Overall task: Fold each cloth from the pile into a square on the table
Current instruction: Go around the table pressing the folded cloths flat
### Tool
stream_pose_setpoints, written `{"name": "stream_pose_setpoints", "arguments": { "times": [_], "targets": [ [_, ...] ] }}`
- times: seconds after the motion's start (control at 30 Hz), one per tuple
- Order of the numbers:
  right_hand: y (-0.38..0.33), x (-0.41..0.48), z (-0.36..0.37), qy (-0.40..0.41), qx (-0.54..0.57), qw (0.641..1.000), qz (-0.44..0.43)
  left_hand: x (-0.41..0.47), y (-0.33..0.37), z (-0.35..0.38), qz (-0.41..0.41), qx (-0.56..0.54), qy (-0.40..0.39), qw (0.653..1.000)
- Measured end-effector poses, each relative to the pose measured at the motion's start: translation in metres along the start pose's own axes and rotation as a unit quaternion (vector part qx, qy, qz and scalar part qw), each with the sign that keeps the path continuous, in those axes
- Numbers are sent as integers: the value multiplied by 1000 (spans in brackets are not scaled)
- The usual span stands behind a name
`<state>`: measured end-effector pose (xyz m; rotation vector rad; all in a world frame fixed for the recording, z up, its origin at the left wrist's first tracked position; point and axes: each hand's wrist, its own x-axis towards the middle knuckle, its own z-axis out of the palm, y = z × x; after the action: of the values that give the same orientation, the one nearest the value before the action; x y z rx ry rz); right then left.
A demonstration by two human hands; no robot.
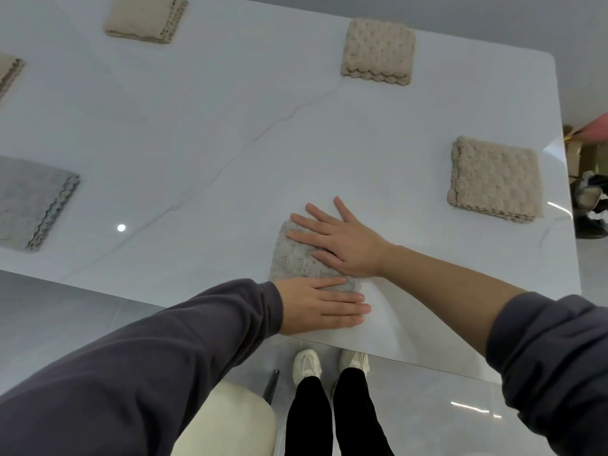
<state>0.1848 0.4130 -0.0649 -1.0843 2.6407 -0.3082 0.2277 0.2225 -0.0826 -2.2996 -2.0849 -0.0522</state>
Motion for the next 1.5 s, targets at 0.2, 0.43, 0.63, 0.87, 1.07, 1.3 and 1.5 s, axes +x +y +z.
{"name": "stream_pose_setpoints", "arguments": {
  "times": [0.2, 0.43, 0.63, 0.87, 1.07, 1.3, 1.5],
  "targets": [
    [-3, -2, 1, 4, 8, 1000, -14, 2, -4, -3, 1, -8, -8, 1000],
    [-4, -1, -1, 5, -5, 1000, 2, 2, -1, -4, -6, -13, 7, 1000],
    [-22, -23, -4, 70, 29, 985, 158, -8, 24, -32, -173, -96, 85, 977],
    [-102, -52, 25, 132, 158, 873, 442, -20, 17, -33, -559, -162, 78, 809],
    [-112, -36, 42, 124, 100, 873, 461, -6, 21, -14, -563, -114, 7, 819],
    [-113, -36, 41, 103, 88, 893, 428, -7, 22, -13, -569, -120, -30, 813],
    [-107, -52, 23, 83, 132, 903, 401, 0, 29, -28, -604, -111, -20, 789]
  ]
}}
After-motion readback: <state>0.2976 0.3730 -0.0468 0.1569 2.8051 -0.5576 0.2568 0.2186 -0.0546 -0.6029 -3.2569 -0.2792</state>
